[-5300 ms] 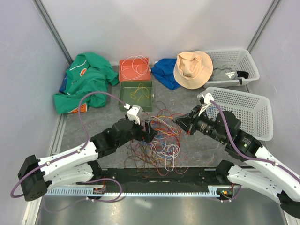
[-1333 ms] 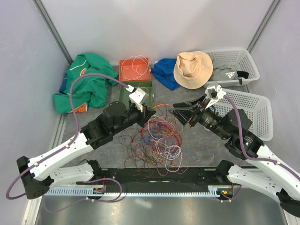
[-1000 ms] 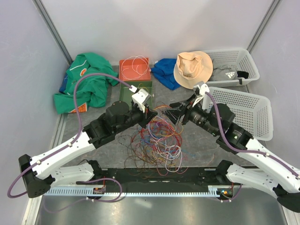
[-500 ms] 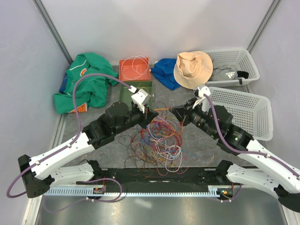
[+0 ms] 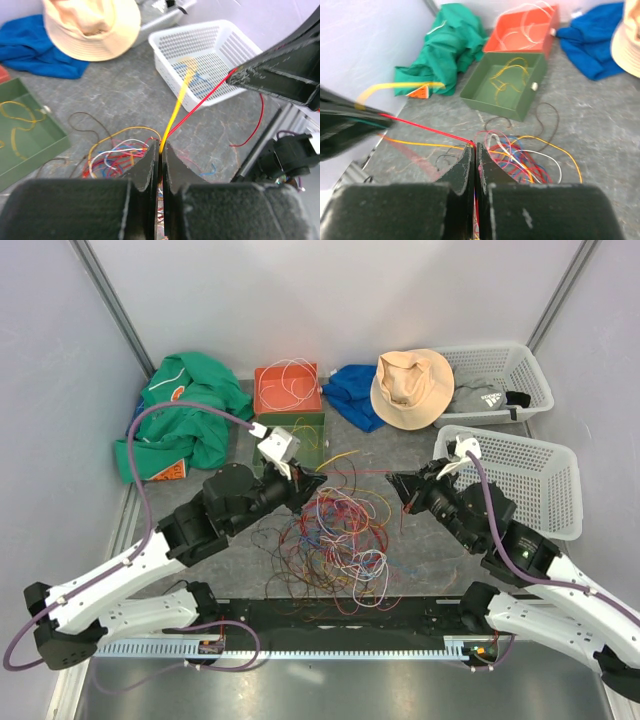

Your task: Untangle the cables

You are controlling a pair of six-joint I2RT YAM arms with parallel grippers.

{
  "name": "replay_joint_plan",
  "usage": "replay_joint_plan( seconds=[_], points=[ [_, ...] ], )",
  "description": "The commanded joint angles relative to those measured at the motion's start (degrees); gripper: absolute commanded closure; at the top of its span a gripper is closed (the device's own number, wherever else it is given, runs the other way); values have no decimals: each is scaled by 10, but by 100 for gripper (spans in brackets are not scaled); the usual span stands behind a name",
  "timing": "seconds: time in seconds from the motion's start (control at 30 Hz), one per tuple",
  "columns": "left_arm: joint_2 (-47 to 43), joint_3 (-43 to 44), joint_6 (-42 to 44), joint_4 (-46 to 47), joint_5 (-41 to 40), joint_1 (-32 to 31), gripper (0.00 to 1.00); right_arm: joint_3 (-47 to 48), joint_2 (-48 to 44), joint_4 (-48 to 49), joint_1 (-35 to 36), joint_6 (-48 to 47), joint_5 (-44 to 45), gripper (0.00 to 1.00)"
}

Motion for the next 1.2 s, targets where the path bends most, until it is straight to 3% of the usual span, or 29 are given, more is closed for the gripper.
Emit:
replay_joint_plan(
  seconds=[0.0, 0.23, 0.5, 0.53, 0.63, 0.73, 0.9, 1.17],
  points=[
    [-66, 33, -2, -45, -126, 17, 93, -35, -15, -56, -19, 18, 165, 100],
    [-56, 68, 12, -23, -99, 17, 93, -120, 8, -59, -19, 67, 112, 100],
    [-32, 126, 38, -24, -93, 17, 93, -137, 26, -79, -19, 63, 106, 99],
    [-30, 129, 40, -23, -92, 17, 93, -137, 23, -65, -19, 51, 84, 74],
    [-18, 135, 42, -24, -90, 17, 93, -128, 6, -32, -19, 34, 51, 33],
    [-9, 135, 42, -24, -88, 17, 93, -113, -19, 13, -19, 12, -1, 17],
    [8, 147, 33, -24, -70, 17, 93, -104, -31, 107, -18, -53, -84, 12],
    [47, 202, -1, -39, -23, 17, 94, -178, 25, 377, -18, -92, -143, 15]
  ],
)
